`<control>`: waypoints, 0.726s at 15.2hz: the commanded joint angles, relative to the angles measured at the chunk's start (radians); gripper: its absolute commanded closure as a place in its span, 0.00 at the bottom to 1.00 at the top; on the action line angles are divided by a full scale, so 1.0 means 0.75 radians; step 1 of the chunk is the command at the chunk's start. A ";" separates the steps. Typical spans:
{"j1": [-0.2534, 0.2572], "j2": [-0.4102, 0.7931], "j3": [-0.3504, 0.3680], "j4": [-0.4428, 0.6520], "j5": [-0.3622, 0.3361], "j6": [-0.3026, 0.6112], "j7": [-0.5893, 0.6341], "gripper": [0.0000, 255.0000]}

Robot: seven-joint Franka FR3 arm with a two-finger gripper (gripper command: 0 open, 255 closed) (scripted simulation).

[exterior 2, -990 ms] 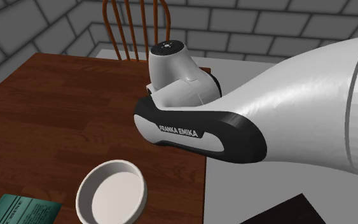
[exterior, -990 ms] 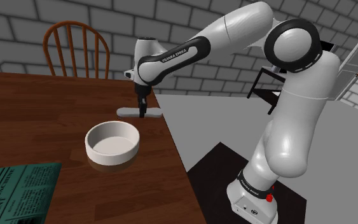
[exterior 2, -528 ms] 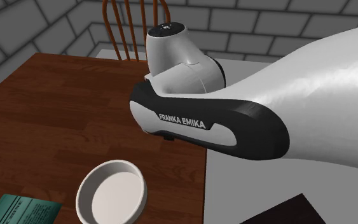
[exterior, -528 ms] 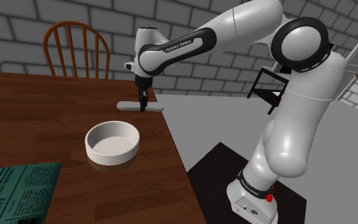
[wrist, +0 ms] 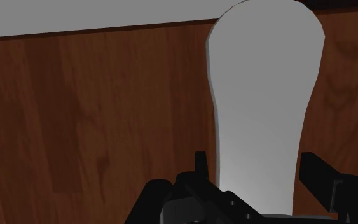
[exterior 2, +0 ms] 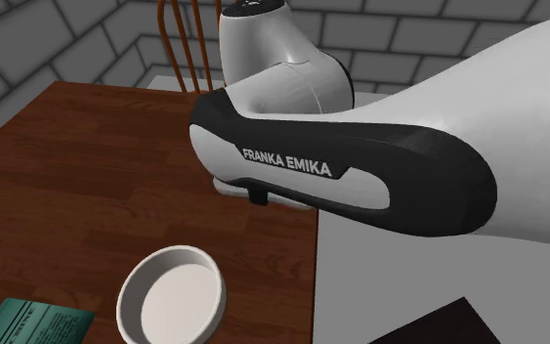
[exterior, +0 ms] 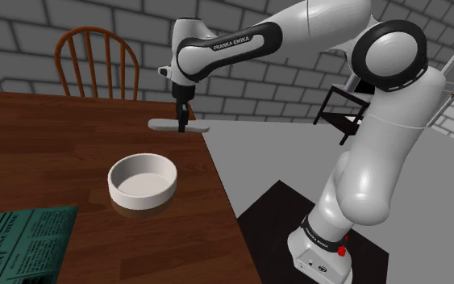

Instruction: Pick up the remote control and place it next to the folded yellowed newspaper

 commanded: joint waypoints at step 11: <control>0.153 -0.300 0.149 -0.346 0.012 0.039 0.296 1.00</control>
